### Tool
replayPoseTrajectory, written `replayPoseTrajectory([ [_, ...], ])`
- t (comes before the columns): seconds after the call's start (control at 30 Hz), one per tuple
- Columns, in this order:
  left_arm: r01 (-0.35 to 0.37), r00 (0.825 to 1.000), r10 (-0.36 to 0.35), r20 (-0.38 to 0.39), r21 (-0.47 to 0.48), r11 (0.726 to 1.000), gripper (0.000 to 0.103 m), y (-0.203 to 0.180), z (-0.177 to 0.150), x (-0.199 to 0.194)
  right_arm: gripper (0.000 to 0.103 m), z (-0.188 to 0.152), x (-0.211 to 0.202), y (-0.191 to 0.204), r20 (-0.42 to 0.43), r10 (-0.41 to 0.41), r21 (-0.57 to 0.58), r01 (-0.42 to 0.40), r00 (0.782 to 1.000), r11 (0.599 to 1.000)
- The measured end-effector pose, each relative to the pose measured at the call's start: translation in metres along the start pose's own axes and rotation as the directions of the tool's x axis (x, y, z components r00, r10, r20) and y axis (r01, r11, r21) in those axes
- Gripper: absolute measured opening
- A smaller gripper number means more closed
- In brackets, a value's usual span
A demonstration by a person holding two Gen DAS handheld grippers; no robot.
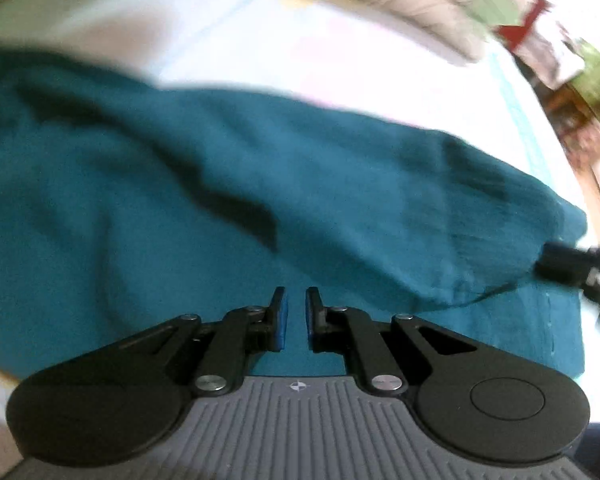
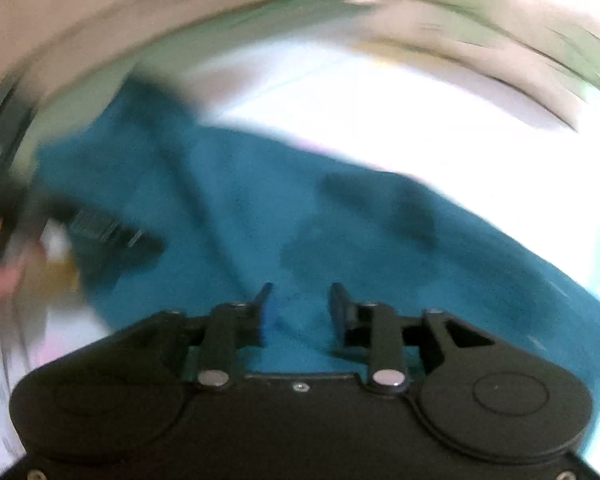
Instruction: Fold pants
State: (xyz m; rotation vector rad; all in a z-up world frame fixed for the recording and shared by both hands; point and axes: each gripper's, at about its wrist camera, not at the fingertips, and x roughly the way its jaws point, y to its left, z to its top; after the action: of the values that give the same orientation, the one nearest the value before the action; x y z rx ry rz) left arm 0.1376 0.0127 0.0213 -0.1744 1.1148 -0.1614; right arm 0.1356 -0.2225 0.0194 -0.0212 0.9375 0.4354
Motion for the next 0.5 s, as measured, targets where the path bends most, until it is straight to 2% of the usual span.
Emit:
replayPoseTrajectory([
  [0.07,0.002,0.999,-0.005,0.040,0.072,0.997,0.010,-0.010,0.003,-0.002,0.047,-0.007,-0.017,-0.036,0.024,-0.063,0.183,0.057,0.998,0.981],
  [0.17,0.010,0.999,-0.017,0.050,0.141,0.990,0.010,-0.022,0.002,-0.001,0.052,-0.025,-0.036,-0.087,0.047,-0.173,0.415,0.138,0.984,0.899],
  [0.27,0.026,0.998,-0.035,0.055,0.151,0.988,0.010,-0.025,0.004,0.001,0.053,-0.041,-0.045,-0.122,0.050,-0.269,0.533,0.202,0.962,0.822],
  [0.33,0.034,0.997,-0.043,0.060,0.156,0.987,0.010,-0.028,0.005,0.005,0.054,-0.049,-0.045,-0.139,0.053,-0.308,0.576,0.223,0.950,0.786],
  [0.43,0.030,0.997,-0.041,0.072,0.149,0.988,0.010,-0.033,0.015,0.010,0.055,-0.063,-0.041,-0.158,0.058,-0.339,0.617,0.233,0.939,0.752],
  [0.5,0.017,0.997,-0.028,0.072,0.143,0.990,0.010,-0.035,0.012,0.018,0.055,-0.073,-0.040,-0.163,0.053,-0.339,0.646,0.227,0.939,0.729],
])
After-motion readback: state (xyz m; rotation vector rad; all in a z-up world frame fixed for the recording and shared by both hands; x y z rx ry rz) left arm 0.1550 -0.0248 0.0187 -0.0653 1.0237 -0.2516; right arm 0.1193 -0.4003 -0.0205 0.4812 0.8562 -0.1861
